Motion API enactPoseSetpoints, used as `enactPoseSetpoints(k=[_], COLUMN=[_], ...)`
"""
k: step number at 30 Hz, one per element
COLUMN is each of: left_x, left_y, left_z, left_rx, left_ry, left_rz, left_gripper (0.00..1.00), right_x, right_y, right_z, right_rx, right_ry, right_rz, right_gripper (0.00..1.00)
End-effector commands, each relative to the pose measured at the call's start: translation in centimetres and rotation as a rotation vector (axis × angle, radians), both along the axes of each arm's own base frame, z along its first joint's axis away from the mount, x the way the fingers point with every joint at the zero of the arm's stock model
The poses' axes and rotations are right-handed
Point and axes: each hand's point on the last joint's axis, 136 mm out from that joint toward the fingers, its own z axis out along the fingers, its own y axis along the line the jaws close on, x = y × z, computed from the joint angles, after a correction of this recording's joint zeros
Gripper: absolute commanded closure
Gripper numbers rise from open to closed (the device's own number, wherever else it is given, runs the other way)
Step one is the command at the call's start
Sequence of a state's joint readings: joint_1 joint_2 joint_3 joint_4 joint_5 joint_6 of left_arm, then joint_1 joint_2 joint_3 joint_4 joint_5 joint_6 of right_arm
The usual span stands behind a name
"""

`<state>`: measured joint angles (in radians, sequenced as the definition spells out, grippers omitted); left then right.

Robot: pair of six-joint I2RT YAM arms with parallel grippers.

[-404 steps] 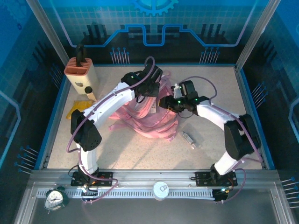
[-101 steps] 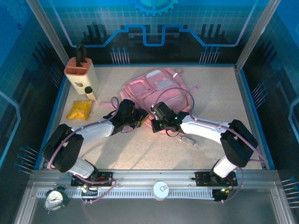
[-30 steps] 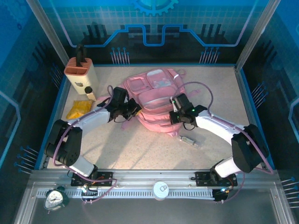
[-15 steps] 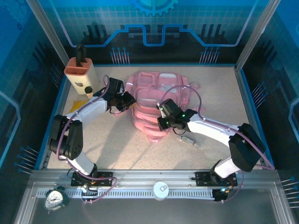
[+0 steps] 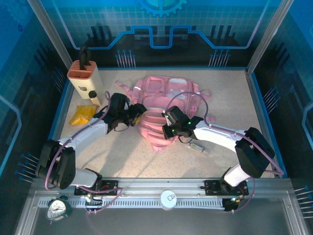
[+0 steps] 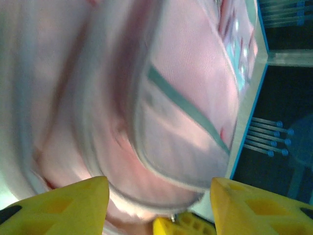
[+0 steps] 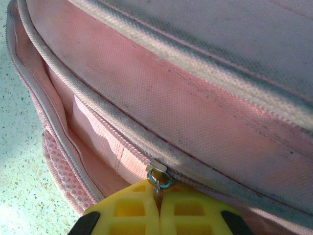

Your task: Pack the student bag

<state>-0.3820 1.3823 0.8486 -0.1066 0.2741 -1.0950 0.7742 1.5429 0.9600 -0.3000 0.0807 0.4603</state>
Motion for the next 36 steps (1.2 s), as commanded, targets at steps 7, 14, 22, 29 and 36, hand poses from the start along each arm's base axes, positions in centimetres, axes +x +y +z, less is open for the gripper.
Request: enactPoseSetpoints(k=[7, 14, 22, 29, 36], left_x=[-1.7, -2.4, 0.3, 0.4, 0.9], left_y=[-4.5, -4.6, -7.7, -5.2, 0.7], left_z=[-2.0, -3.6, -3.4, -3.7, -2.4], left_rx=[-0.128, -0.119, -0.130, -0.014, 0.054], left_ry=[0.076, 0.120, 0.100, 0.068, 0.055], left_rz=[0.137, 0.220, 0.172, 0.193, 0.220], left_gripper=[0.43, 0.41, 0.53, 0.81, 0.99], right_x=[-0.5, -0.5, -0.6, -0.3, -0.7], right_y=[0.4, 0.4, 1.3, -0.1, -3.0], right_z=[1.1, 1.0, 1.3, 1.2, 1.9], right_rx=[0.050, 0.057, 0.105, 0.027, 0.008], right_ry=[-0.013, -0.014, -0.006, -0.021, -0.006], right_rz=[0.000, -0.002, 0.014, -0.017, -0.030], right_gripper=[1.00, 1.00, 1.00, 1.00, 1.00])
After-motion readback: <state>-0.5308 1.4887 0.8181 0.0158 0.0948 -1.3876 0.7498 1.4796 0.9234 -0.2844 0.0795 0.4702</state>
